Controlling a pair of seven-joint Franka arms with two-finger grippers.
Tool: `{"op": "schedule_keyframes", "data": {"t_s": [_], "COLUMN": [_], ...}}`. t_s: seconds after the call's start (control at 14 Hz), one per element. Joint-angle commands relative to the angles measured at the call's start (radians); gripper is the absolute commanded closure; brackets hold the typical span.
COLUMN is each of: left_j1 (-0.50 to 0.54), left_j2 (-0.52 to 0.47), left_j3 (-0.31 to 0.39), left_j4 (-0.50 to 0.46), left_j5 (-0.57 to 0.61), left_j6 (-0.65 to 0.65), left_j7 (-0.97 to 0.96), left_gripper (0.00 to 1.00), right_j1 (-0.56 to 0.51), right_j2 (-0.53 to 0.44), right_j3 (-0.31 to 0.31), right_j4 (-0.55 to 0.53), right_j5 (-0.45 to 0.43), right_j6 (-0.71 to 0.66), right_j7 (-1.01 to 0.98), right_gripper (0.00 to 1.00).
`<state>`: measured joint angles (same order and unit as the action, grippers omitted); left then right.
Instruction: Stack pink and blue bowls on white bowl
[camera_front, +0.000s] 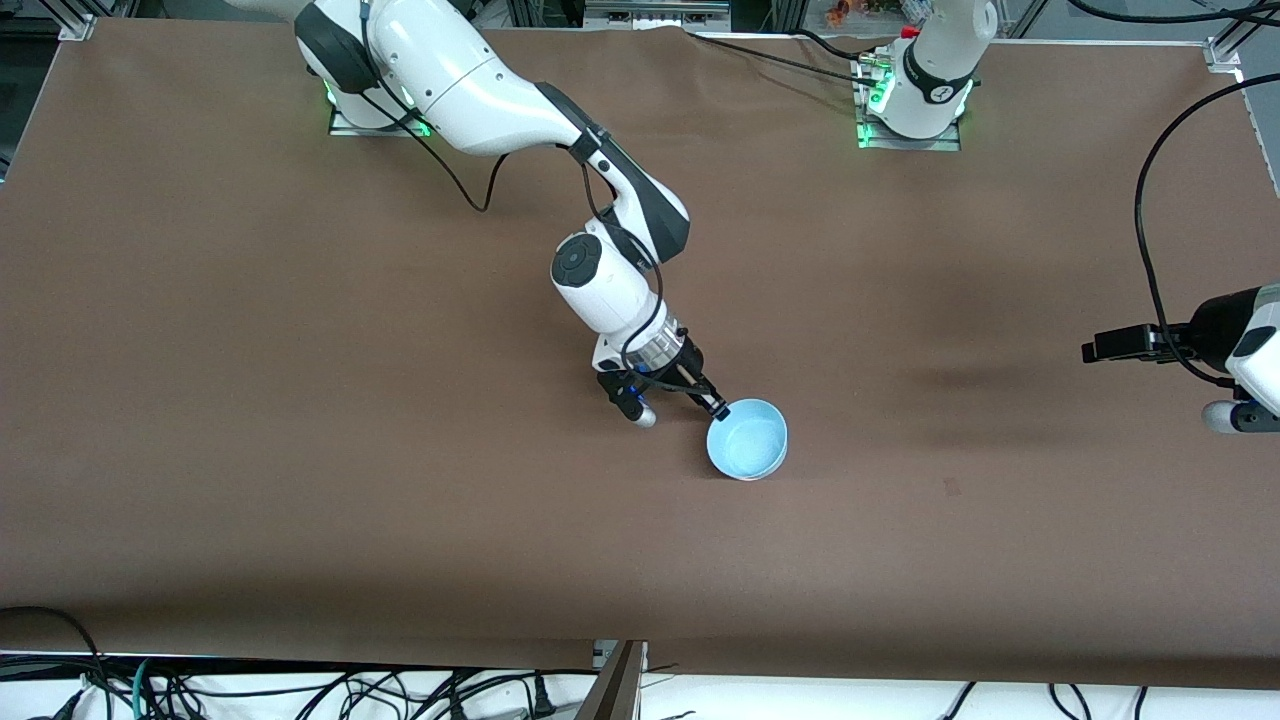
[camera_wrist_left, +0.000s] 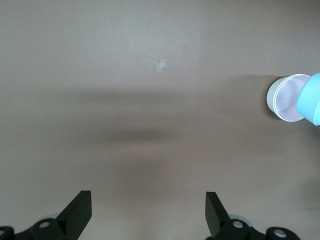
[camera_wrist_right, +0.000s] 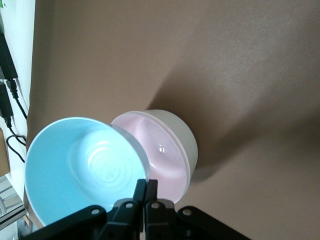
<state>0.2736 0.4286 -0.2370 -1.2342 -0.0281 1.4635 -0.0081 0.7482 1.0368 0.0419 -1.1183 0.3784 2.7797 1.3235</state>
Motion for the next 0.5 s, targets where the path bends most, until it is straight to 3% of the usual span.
{"op": "schedule_keyframes", "data": {"t_s": [0.0,0.43], "left_j1": [-0.001,-0.002], "left_j2": [-0.011,-0.013], "left_j3": [-0.004,-0.005], "left_j4": [-0.01,-0.01], "left_j5": [0.025,0.027], "left_j6": [-0.005,-0.005], "left_j7": [0.023,0.023], "left_gripper": [0.0,0.0], "right_j1": [0.007,0.007], "right_j2": [0.034,0.035], "right_j3": [-0.007,-0.008], "right_j4": [0.038,0.037], "right_j5": [-0.035,-0.065], "right_j6": [0.003,0.001], "right_j7": [0.0,-0.001], "right_gripper": [1.0,1.0]}}
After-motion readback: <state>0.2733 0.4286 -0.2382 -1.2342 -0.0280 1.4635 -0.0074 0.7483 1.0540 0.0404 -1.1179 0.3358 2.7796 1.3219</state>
